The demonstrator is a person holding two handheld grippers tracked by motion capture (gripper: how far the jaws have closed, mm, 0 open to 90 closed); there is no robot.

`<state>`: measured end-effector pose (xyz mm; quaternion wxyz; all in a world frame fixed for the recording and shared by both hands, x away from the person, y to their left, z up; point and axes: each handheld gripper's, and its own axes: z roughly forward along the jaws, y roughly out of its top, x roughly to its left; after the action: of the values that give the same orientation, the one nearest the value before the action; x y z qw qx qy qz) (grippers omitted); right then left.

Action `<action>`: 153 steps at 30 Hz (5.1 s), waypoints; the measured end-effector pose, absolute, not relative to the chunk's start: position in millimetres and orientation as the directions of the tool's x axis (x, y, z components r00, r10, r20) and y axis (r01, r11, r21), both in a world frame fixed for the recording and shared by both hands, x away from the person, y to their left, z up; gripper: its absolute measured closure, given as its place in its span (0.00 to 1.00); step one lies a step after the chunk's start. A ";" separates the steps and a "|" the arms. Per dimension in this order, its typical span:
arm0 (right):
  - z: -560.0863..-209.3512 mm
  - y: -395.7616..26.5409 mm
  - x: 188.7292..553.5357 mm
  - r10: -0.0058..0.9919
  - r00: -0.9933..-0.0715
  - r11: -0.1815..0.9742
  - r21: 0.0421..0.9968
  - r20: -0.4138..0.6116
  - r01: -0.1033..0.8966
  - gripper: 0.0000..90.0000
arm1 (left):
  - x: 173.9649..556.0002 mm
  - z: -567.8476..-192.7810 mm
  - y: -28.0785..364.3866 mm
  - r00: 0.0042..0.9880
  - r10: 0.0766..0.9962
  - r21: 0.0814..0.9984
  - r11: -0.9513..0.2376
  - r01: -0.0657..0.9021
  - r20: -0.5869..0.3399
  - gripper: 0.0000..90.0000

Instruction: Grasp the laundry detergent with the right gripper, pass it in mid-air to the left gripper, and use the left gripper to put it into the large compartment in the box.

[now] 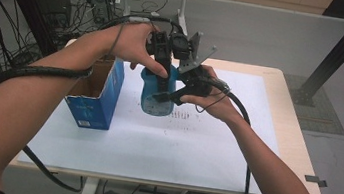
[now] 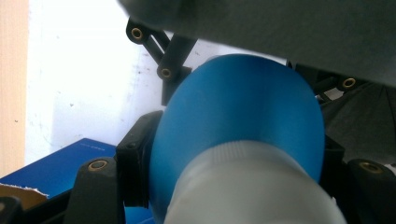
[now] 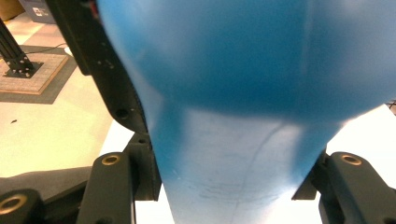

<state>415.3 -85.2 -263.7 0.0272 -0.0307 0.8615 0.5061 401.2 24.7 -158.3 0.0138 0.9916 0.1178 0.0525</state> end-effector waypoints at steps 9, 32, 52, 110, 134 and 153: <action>-264.2 -85.3 415.5 -0.022 -0.997 0.485 0.871 -0.075 -0.076 0.47 | 401.6 -158.2 24.0 0.967 0.234 0.036 -0.972 0.232 0.101 0.39; -268.6 -87.7 413.8 0.003 -0.999 0.473 0.880 -0.054 -0.046 0.41 | 400.9 -157.8 23.7 0.965 0.245 0.036 -0.970 0.242 0.095 0.39; -281.0 -123.7 414.8 0.245 -0.969 0.533 0.831 0.028 0.159 0.00 | 410.2 -145.4 36.0 0.931 0.339 0.042 -0.941 0.337 0.137 0.39; -222.7 -269.7 416.6 0.634 -0.772 0.643 0.576 -0.031 0.505 0.00 | 447.0 -14.6 209.7 -0.003 0.996 0.227 -0.017 0.974 0.088 0.40; -227.4 -268.2 417.4 0.625 -0.779 0.655 0.574 -0.048 0.491 0.00 | 454.1 -49.2 232.9 -0.133 0.990 0.200 0.121 0.972 0.049 0.40; -231.6 -264.9 418.2 0.623 -0.781 0.662 0.567 -0.052 0.490 0.00 | 460.8 -87.6 237.2 -0.137 0.990 0.169 0.129 0.977 0.037 0.40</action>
<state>418.2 -264.9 -231.6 0.1216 0.3080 0.9034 0.2725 460.8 237.2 -87.6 0.0419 0.6555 0.7502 0.0760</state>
